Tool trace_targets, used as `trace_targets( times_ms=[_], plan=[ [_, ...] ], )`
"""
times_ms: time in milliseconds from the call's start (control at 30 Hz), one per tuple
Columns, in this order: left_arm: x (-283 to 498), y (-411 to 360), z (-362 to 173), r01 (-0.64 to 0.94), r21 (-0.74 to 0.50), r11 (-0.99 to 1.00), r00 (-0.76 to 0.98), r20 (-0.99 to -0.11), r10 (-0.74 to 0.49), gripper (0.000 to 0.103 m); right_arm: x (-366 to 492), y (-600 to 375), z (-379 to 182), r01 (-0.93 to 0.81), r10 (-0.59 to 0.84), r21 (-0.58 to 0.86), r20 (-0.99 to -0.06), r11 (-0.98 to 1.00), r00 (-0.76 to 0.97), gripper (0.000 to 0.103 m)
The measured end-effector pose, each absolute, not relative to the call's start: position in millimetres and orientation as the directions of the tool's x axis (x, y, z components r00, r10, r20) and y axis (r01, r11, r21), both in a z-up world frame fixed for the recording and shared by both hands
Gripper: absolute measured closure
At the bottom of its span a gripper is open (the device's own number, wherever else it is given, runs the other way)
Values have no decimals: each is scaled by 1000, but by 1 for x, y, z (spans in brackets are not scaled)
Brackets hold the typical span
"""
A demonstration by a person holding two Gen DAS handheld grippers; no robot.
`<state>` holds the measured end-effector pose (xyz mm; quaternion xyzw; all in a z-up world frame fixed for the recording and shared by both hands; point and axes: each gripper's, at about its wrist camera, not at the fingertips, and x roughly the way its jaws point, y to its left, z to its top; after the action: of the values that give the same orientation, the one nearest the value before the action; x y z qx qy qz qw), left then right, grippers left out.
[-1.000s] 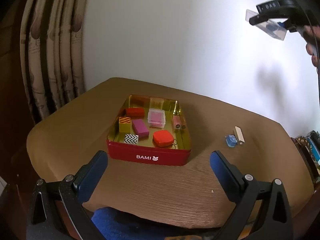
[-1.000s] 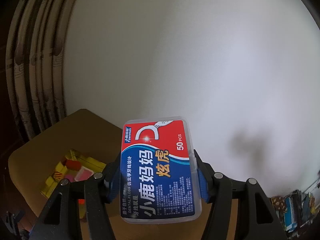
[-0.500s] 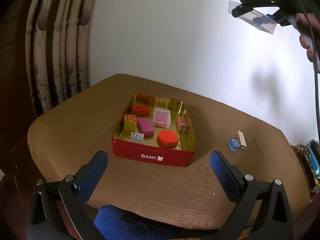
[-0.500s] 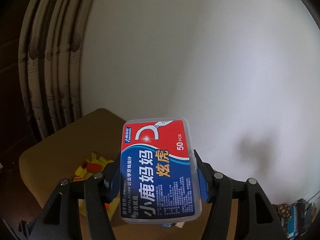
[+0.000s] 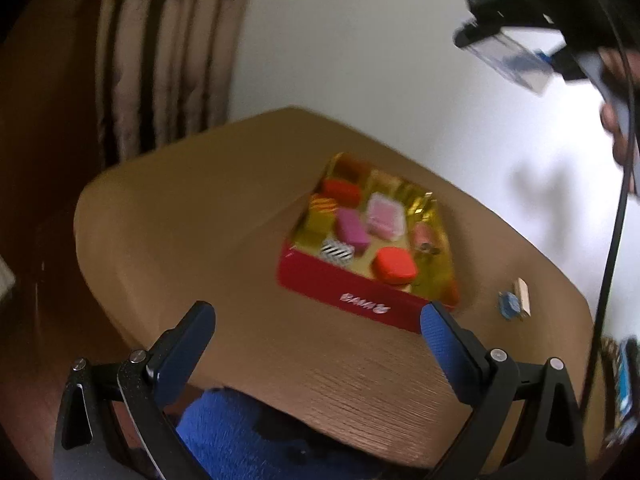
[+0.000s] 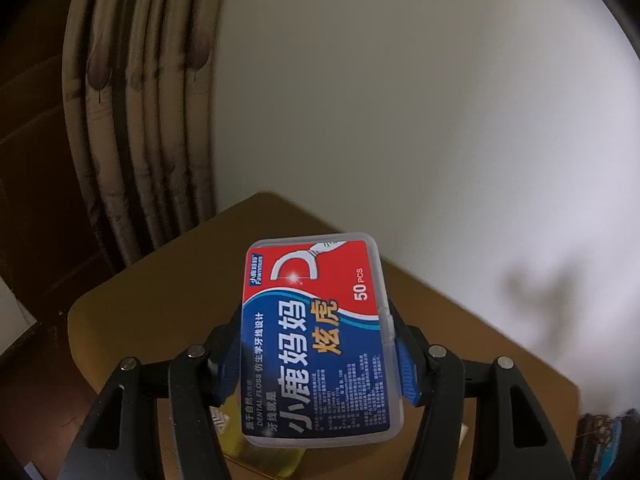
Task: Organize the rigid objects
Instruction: 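Carry the floss box over the tin and open the right gripper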
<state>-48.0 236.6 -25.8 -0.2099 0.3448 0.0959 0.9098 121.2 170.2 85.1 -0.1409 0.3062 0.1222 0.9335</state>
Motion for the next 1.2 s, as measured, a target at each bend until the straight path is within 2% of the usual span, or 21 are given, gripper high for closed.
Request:
trace_targets(
  times_ms=[200,400,633,1200],
  plan=[
    [-40,262,-47,-430,-347,833,674,-738,40,2,149,184,47,-338,178,-125,-657,933,732,40],
    [-39,279,-58,-481,-388,786,647,-762,20,2,168,183,20,-330,186,-80,-692,941,698,40],
    [-36,282,-63,-493,-404,771,634,-773,1,2,181,188,-24,-326,189,-43,-740,944,646,40],
    [-27,289,-73,-524,-413,744,606,-796,-15,2,214,193,-88,-323,176,-15,-813,946,554,40]
  ],
)
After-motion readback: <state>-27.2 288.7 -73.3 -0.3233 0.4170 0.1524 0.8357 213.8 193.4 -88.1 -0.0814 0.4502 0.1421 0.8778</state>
